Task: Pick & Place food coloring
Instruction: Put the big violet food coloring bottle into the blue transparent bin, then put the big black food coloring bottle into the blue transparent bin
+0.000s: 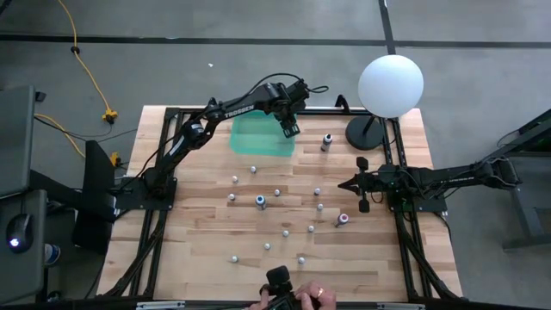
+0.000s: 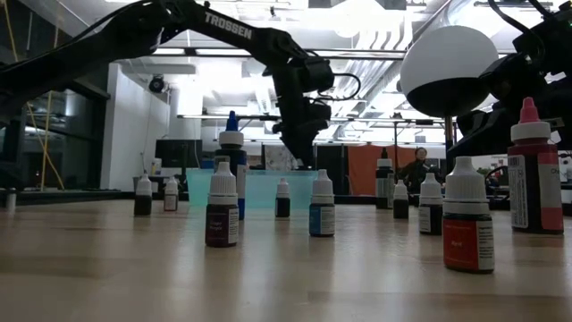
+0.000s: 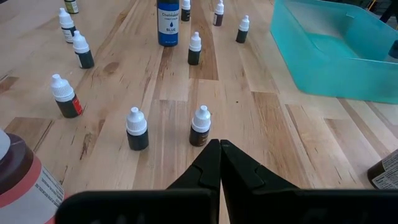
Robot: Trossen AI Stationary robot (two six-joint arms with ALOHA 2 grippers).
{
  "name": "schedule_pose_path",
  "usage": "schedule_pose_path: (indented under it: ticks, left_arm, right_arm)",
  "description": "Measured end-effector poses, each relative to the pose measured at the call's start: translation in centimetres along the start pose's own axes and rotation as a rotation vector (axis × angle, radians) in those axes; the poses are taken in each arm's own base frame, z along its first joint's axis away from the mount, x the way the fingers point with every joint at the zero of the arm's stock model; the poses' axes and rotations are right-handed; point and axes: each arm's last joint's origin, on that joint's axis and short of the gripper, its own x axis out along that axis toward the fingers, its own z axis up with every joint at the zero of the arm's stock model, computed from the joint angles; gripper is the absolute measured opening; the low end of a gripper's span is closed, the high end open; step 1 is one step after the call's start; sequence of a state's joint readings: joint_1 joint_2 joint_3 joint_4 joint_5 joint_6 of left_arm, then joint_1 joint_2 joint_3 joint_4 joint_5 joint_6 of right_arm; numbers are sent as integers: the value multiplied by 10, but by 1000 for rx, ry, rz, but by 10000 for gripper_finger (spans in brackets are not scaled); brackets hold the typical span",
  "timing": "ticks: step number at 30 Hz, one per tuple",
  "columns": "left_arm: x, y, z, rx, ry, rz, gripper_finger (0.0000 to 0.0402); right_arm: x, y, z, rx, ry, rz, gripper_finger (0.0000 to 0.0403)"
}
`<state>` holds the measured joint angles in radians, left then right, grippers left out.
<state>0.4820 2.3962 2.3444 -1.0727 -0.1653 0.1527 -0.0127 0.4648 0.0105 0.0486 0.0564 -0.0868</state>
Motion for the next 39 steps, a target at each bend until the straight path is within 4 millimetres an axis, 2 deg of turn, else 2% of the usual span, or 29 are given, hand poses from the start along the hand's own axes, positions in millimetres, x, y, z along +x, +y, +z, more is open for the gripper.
schedule_pose_path:
  ticks: [4,10,14,19,25,30,36,39]
  left_arm:
    - [0,-1,0,1,1,-21,136]
    - [-1,-3,0,5,1,-10,198]
    - [-1,-1,0,12,12,50,232]
    - [-5,2,-1,38,23,128,252]
    - [-34,7,3,24,-45,125,254]
    - [-61,10,7,20,-134,46,254]
    - [-93,3,21,90,-372,-169,254]
    - [-101,-5,32,129,-505,-242,254]
  right_arm:
    - [0,0,0,0,0,0,0]
    - [0,0,0,0,0,0,0]
    - [0,0,0,0,0,0,0]
    - [0,0,0,0,0,0,0]
    - [0,0,0,0,0,0,0]
    - [0,0,0,0,0,0,0]
    - [0,0,0,0,0,0,0]
    - [0,0,0,0,0,0,0]
